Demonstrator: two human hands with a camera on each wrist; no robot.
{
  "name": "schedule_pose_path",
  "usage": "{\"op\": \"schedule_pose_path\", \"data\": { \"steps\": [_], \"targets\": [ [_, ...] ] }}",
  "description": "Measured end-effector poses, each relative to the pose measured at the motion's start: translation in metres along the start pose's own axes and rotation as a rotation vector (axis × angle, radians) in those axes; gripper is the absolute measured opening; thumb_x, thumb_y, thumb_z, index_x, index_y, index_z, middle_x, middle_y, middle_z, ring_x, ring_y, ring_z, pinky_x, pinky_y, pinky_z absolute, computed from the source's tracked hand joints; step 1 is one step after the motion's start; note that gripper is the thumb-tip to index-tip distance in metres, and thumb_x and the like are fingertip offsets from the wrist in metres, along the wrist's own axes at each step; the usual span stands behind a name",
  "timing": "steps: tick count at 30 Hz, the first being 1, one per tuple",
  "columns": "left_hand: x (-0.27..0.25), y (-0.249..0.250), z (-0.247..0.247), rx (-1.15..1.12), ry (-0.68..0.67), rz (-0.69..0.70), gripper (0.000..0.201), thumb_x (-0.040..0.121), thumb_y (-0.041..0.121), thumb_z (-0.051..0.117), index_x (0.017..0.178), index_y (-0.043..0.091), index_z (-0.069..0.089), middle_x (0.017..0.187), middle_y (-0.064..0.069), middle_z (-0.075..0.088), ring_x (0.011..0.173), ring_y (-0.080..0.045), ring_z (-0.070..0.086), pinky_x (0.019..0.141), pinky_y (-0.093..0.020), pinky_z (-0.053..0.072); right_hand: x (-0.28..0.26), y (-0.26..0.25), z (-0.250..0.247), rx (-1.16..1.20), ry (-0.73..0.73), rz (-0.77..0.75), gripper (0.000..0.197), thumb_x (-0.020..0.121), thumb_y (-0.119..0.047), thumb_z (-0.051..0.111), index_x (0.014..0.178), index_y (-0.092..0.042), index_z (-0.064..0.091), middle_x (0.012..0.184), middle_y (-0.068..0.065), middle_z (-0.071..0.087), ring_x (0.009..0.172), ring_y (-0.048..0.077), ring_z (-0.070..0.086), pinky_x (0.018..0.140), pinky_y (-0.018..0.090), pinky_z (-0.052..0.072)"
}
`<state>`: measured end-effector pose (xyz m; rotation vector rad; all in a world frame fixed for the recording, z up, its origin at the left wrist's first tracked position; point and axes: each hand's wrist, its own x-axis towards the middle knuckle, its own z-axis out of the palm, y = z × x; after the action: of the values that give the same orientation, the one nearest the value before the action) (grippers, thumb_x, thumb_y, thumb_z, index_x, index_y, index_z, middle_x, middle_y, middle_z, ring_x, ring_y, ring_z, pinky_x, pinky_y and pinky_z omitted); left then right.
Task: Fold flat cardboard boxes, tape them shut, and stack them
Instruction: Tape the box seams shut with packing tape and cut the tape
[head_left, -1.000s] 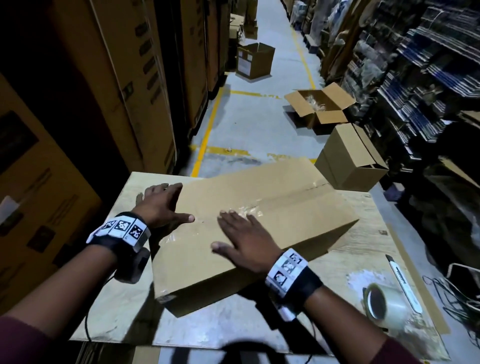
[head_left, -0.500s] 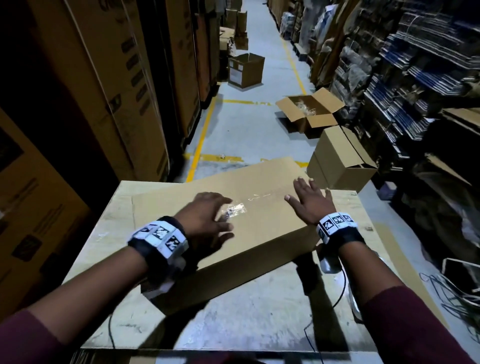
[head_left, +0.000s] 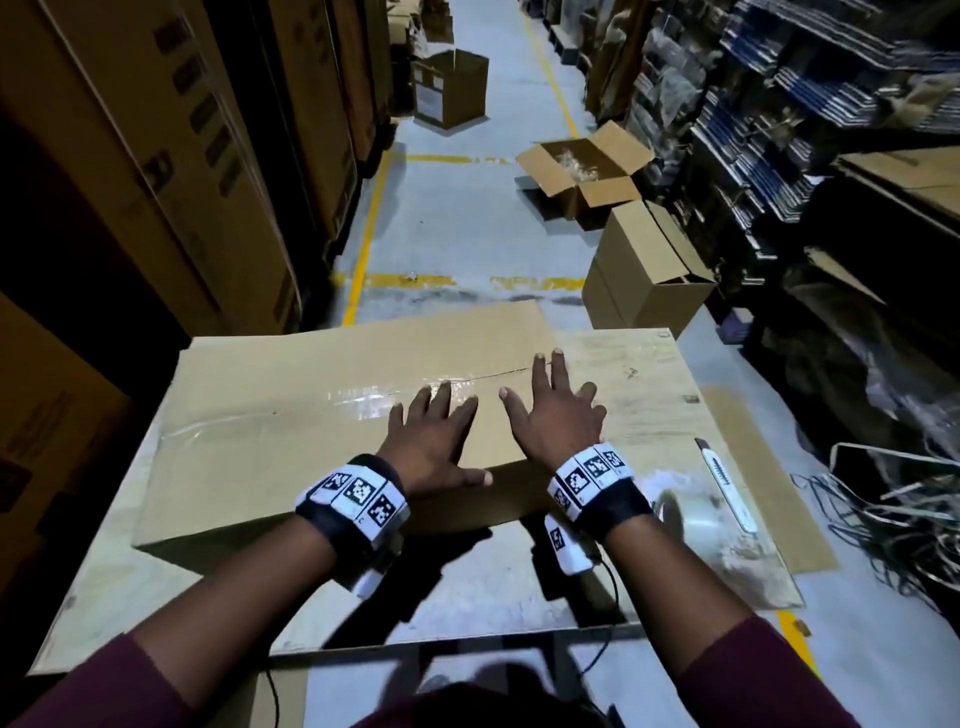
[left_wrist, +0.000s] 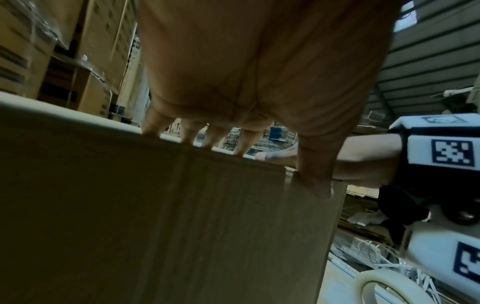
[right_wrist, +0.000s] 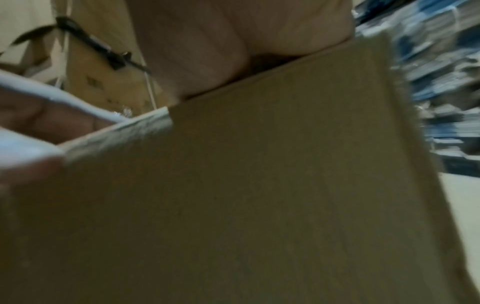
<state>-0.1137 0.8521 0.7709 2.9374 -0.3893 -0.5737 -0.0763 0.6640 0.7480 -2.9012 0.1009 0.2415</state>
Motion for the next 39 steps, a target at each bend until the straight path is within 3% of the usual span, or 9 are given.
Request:
{"op": "schedule_pose_path", "data": {
  "steps": [5, 9, 15, 19, 24, 28, 30, 34, 39],
  "targets": [
    [0.003, 0.022, 0.018, -0.118, 0.141, 0.068, 0.103, 0.080, 0.077, 0.056, 0.159, 0.027, 0.014, 0.168, -0.008, 0.001, 0.154, -0.030, -0.001, 0.120, -0.057, 0.004, -0.011, 0.041, 0.002, 0.170, 0.025, -0.039, 0.073, 0.095, -0.076, 0.021, 0.159, -0.042, 0.017, 0.170, -0.008, 0.011, 0.145, 0.037, 0.034, 0.111, 0.056, 0.036],
    [0.015, 0.062, 0.027, -0.491, 0.405, 0.324, 0.065, 0.082, 0.064, 0.056, 0.133, 0.025, 0.057, 0.140, 0.001, 0.053, 0.133, -0.022, 0.043, 0.110, -0.043, 0.037, -0.020, 0.119, 0.007, 0.278, 0.060, 0.284, 0.076, 0.094, -0.072, 0.032, 0.137, -0.016, 0.059, 0.149, 0.015, 0.049, 0.134, 0.040, 0.046, 0.108, 0.053, 0.040],
    [0.022, 0.151, 0.055, -0.793, 0.291, 0.446, 0.015, 0.094, 0.029, 0.067, 0.108, 0.023, 0.069, 0.089, 0.012, 0.070, 0.079, -0.004, 0.066, 0.073, -0.022, 0.052, -0.045, 0.239, 0.058, 0.247, -0.212, 0.604, 0.095, 0.084, -0.057, 0.072, 0.147, 0.003, 0.033, 0.147, 0.025, 0.045, 0.133, 0.040, 0.048, 0.103, 0.045, 0.046],
    [0.049, 0.189, 0.108, -0.758, -0.025, 0.214, 0.019, 0.092, 0.029, 0.069, 0.107, 0.018, 0.070, 0.098, 0.001, 0.073, 0.089, -0.014, 0.068, 0.083, -0.032, 0.055, -0.056, 0.271, 0.079, 0.404, -0.153, 0.531, 0.063, 0.082, -0.056, 0.072, 0.118, -0.006, 0.057, 0.102, 0.010, 0.067, 0.098, 0.029, 0.068, 0.075, 0.029, 0.050],
    [0.086, 0.228, 0.181, -0.897, -0.320, -0.127, 0.048, 0.081, 0.065, 0.061, 0.070, 0.019, 0.069, 0.077, -0.005, 0.071, 0.080, -0.028, 0.069, 0.075, -0.037, 0.053, -0.070, 0.286, 0.067, 0.493, -0.096, 0.390, 0.048, 0.080, -0.053, 0.075, 0.112, -0.020, 0.060, 0.092, -0.003, 0.066, 0.081, 0.017, 0.063, 0.065, 0.021, 0.044],
    [0.107, 0.275, 0.191, -1.458, -0.428, -0.350, 0.067, 0.090, 0.075, 0.044, 0.087, 0.011, 0.065, 0.084, -0.012, 0.068, 0.067, -0.021, 0.057, 0.064, -0.031, 0.047, -0.076, 0.302, 0.044, 0.555, -0.015, 0.290, 0.048, 0.079, -0.064, 0.073, 0.105, -0.026, 0.060, 0.085, -0.014, 0.065, 0.075, 0.003, 0.063, 0.051, 0.006, 0.040],
    [0.120, 0.295, 0.190, -1.709, -0.437, -0.450, 0.078, 0.087, 0.080, 0.041, 0.099, 0.007, 0.066, 0.092, -0.013, 0.073, 0.082, -0.024, 0.067, 0.076, -0.034, 0.056, -0.076, 0.316, 0.033, 0.538, -0.050, 0.223, 0.042, 0.080, -0.050, 0.078, 0.107, -0.025, 0.058, 0.089, -0.011, 0.065, 0.079, 0.007, 0.064, 0.055, 0.004, 0.041],
    [0.132, 0.326, 0.172, -2.090, -0.381, -0.500, 0.049, 0.097, 0.056, 0.053, 0.089, 0.008, 0.063, 0.064, -0.006, 0.070, 0.071, -0.024, 0.067, 0.073, -0.037, 0.056, -0.080, 0.345, 0.015, 0.539, -0.060, 0.124, 0.044, 0.077, -0.032, 0.084, 0.111, -0.021, 0.058, 0.093, -0.010, 0.065, 0.081, 0.005, 0.064, 0.062, 0.009, 0.042],
    [0.131, 0.337, 0.145, -2.032, -0.217, -0.472, 0.013, 0.096, 0.010, 0.059, 0.085, 0.004, 0.063, 0.069, -0.009, 0.070, 0.066, -0.021, 0.067, 0.060, -0.032, 0.060, -0.092, 0.372, -0.007, 0.637, 0.001, -0.009, 0.038, 0.076, -0.026, 0.085, 0.102, -0.016, 0.059, 0.081, -0.009, 0.062, 0.067, -0.003, 0.056, 0.059, 0.015, 0.043]
  ]
}}
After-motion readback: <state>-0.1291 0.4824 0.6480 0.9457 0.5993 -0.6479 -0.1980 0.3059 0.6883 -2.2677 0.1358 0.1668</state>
